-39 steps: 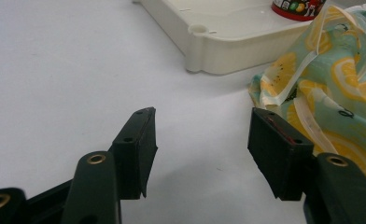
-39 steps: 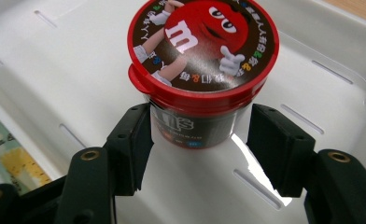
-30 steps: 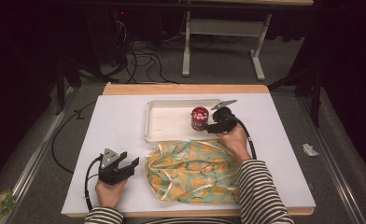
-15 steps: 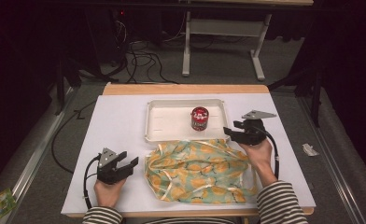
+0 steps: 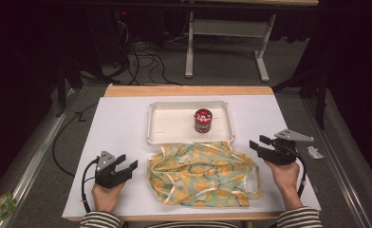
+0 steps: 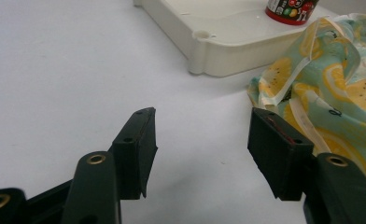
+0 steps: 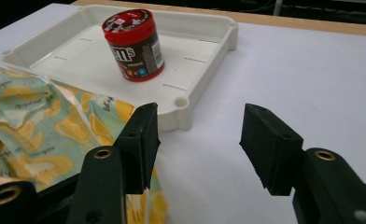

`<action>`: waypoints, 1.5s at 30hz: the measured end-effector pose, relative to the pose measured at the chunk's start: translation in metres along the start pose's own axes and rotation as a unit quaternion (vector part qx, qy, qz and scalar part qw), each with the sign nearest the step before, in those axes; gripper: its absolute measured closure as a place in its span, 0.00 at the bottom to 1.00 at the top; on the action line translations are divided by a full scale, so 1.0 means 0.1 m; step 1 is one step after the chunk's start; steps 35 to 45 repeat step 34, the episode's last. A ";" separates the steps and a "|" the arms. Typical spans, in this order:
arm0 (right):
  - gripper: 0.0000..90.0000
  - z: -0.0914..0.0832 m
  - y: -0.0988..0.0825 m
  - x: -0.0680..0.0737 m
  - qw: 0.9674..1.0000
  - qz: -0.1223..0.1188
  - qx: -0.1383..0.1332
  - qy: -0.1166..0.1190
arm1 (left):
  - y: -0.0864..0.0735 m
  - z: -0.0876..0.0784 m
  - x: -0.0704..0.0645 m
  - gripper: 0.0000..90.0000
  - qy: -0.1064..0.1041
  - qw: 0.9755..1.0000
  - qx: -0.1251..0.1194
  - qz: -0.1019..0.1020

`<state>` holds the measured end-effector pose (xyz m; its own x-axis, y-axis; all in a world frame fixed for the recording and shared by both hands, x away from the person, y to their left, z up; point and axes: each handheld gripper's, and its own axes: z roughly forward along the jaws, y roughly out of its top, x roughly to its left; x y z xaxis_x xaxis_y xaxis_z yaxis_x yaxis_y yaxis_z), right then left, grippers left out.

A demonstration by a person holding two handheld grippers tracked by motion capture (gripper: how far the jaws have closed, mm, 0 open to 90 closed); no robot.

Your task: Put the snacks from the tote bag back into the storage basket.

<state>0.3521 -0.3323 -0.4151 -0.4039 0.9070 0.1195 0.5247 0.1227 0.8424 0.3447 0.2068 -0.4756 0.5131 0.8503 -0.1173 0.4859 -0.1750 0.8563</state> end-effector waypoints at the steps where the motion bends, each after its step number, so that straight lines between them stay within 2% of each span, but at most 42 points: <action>1: 0.53 -0.02 -0.03 -0.01 1.000 0.003 -0.001 -0.004 | 0.00 -0.01 0.01 0.47 0.001 1.000 -0.002 -0.001; 4: 0.53 -0.07 -0.13 -0.07 1.000 0.006 0.002 -0.012 | 0.01 -0.04 0.02 0.47 0.001 1.000 -0.008 -0.006; 12: 0.52 -0.15 -0.38 -0.21 0.999 0.031 -0.024 -0.034 | 0.00 -0.01 0.05 0.47 0.004 1.000 -0.010 -0.013; 16: 0.52 -0.14 -0.56 -0.30 0.998 0.042 -0.030 -0.046 | -0.01 0.02 0.06 0.47 0.009 1.000 -0.005 -0.014; 22: 0.52 -0.14 -0.71 -0.38 0.996 0.054 -0.039 -0.054 | -0.02 0.05 0.07 0.47 0.014 1.000 0.000 -0.014; 24: 0.52 -0.15 -0.72 -0.38 0.996 0.059 -0.041 -0.054 | -0.03 0.07 0.07 0.47 0.015 1.000 0.004 -0.014; 31: 0.52 -0.11 -0.73 -0.32 0.997 0.040 -0.032 -0.064 | -0.05 0.06 0.08 0.46 0.019 1.000 -0.003 -0.020; 45: 0.51 -0.11 -0.73 -0.33 0.997 0.043 -0.033 -0.063 | -0.05 0.07 0.07 0.46 0.020 1.000 -0.003 -0.016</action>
